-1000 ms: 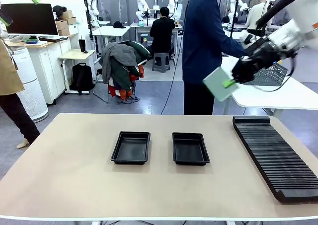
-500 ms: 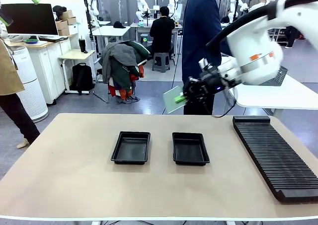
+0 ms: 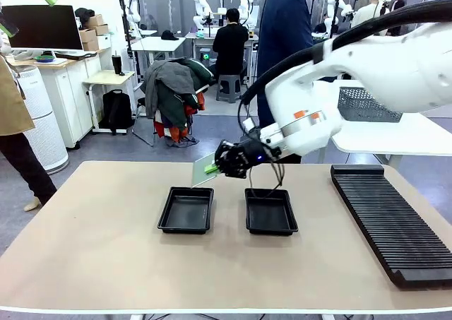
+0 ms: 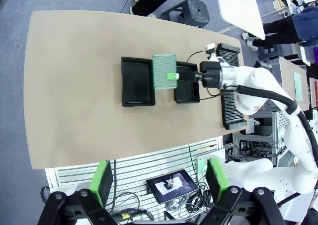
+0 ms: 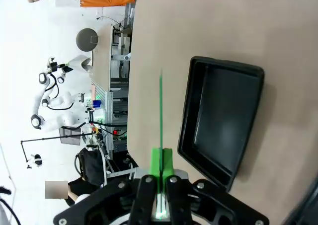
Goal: Inspect and transfer BCBs to ESD trays.
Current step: Pick up the Blank PCB from the PCB Rack and place it in the left ESD tray.
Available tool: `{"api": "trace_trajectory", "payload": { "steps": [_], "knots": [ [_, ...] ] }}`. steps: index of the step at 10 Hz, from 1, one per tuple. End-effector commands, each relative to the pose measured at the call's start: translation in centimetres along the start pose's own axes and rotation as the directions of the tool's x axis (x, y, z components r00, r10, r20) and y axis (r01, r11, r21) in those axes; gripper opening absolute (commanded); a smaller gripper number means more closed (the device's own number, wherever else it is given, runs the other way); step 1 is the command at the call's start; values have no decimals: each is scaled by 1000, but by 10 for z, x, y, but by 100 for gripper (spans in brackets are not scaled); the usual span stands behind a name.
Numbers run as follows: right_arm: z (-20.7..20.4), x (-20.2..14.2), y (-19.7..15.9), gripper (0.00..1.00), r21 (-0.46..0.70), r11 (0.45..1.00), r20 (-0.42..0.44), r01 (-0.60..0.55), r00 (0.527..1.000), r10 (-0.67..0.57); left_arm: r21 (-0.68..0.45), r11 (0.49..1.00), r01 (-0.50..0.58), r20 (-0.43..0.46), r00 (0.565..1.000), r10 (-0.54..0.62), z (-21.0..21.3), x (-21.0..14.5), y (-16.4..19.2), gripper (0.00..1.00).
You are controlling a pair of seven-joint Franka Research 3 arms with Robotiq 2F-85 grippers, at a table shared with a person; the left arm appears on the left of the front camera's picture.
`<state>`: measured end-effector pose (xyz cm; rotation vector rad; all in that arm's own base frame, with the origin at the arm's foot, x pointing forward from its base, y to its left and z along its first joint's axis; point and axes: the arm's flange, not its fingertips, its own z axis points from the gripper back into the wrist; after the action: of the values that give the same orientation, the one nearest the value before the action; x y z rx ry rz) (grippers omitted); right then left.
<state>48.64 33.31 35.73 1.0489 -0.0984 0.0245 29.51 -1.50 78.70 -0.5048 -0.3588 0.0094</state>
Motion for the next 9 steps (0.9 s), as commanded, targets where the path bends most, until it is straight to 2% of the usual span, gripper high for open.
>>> {"api": "trace_trajectory", "payload": {
  "steps": [1, 3, 6, 9],
  "knots": [
    [-36, 5, -4, 3, 34, 999, 50, -5, 999, 3, -3, 1000, -3, 4, 1000, 3, -1, -1, 1, 100],
    [-65, -3, -12, 3, 10, 1000, 35, 19, 999, -20, -3, 1000, -3, 4, 1000, 3, -1, -1, 1, 100],
    [-88, -9, -29, 3, 8, 996, 19, 85, 996, -85, -3, 1000, -3, 4, 1000, 3, -1, -1, 1, 100],
    [-103, -16, -41, 3, -18, 995, 2, 94, 996, -94, -3, 1000, -3, 4, 1000, 3, -1, -1, 1, 100]
  ]
}}
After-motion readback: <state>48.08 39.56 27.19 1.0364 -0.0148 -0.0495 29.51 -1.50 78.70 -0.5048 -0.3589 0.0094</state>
